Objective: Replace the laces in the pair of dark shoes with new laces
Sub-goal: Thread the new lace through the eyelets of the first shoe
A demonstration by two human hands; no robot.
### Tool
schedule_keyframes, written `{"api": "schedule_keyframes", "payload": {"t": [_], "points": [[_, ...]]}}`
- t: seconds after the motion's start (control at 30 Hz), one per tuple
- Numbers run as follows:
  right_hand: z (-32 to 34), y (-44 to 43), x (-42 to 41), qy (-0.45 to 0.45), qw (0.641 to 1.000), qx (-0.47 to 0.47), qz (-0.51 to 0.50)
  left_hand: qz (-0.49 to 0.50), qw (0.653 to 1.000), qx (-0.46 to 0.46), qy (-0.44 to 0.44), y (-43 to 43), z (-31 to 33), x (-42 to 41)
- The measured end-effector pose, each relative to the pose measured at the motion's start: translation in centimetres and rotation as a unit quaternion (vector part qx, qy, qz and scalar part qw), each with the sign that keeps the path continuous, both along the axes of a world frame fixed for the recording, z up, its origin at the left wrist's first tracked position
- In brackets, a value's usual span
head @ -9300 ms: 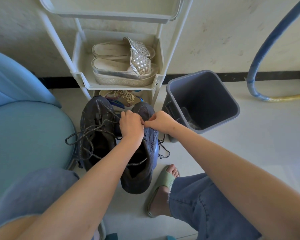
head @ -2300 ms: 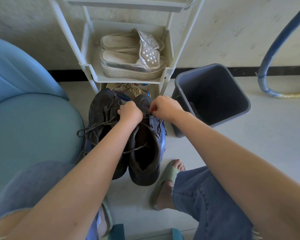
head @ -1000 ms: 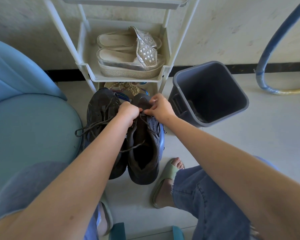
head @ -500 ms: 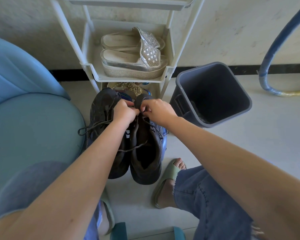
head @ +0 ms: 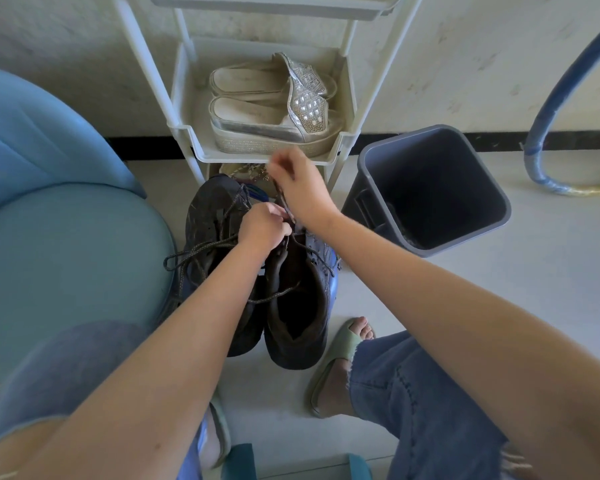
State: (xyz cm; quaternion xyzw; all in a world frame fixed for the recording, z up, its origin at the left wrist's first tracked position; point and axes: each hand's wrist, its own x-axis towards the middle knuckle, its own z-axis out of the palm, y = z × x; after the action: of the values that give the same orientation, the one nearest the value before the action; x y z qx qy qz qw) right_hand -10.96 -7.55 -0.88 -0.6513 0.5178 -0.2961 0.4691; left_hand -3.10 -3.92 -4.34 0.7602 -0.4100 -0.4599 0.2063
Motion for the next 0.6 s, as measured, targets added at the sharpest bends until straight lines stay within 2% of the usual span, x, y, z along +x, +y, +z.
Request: {"api": "schedule_keyframes", "payload": {"t": [0.13, 0.17, 0.23, 0.33, 0.4, 0.5, 0.53, 0.6], "points": [[4.3, -1.6, 0.4, -0.190, 0.981, 0.040, -0.016, 0.004, 0.998, -0.065, 0.014, 0.3, 0.9, -0.3], [4.6, -2.0, 0.1, -0.215, 0.975, 0.053, -0.015, 0.018, 0.996, -0.079, 0.022, 0.1, 1.2, -0.2], [4.3, -2.5, -0.8, -0.207, 0.974, 0.088, -0.012, 0.089, 0.987, -0.106, 0.082, -0.3, 2.5, 0.0], [2.6, -2.7, -2.2, -0.116, 0.980, 0.159, 0.030, 0.211, 0.945, -0.202, 0.149, -1.3, 5.4, 0.7], [1.6, -2.5, -3.2, 0.022, 0.982, 0.142, 0.125, 0.270, 0.903, -0.269, 0.200, -2.0, 7.2, 1.5], [0.7, -1.6, -4.0, 0.188, 0.932, 0.115, 0.289, 0.345, 0.848, -0.297, 0.273, -2.5, 8.6, 2.6], [0.6, -1.4, -3.9, 0.221, 0.920, 0.096, 0.309, 0.365, 0.844, -0.284, 0.273, -2.5, 8.6, 2.8], [0.6, -1.4, -3.5, 0.226, 0.934, 0.052, 0.271, 0.377, 0.866, -0.222, 0.241, -2.5, 8.0, 3.0]]}}
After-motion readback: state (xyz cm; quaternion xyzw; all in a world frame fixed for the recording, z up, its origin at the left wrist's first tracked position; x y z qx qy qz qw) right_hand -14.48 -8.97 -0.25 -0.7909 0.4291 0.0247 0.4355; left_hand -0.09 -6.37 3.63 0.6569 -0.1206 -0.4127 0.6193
